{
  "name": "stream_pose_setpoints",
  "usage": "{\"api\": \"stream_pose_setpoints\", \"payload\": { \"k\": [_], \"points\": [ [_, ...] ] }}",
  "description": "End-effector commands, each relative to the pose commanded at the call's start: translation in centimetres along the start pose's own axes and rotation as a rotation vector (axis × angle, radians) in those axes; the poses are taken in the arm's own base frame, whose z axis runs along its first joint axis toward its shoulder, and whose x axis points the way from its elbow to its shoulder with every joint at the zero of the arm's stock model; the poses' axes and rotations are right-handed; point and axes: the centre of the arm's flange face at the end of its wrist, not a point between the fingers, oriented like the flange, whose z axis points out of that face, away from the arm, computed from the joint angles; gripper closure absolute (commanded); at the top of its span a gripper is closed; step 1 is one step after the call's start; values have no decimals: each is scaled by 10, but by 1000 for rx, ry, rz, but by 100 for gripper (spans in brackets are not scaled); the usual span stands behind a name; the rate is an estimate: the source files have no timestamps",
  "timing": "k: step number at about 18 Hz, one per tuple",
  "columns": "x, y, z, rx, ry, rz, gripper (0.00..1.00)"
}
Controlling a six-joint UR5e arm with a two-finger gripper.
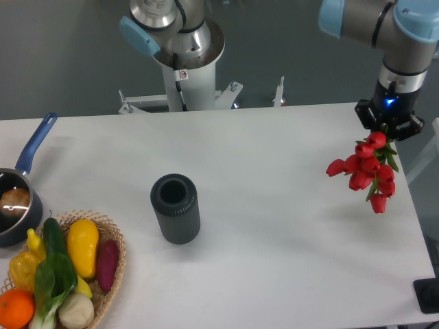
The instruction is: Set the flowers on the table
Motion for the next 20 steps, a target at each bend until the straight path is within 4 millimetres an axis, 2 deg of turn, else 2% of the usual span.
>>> {"api": "stream_pose_setpoints", "payload": {
  "k": [6, 9, 11, 13, 14, 15, 17, 18, 19, 20],
  "points": [
    [2, -1, 4, -1, 8, -2, 100],
    [10, -11, 19, 0, 33, 4, 100],
    [13, -14, 31, 4, 57, -4, 95],
    [23, -20, 46, 4, 82, 5, 83],
    [24, -22, 55, 5, 84, 10, 72],
    [27, -23, 60, 6, 77, 9, 66],
    [32, -23, 68, 6, 74, 10, 41],
    [35, -23, 72, 6, 80, 10, 38],
    [37, -22, 76, 5, 87, 10, 27],
    [38, -22, 77, 5, 90, 11, 3]
  ]
}}
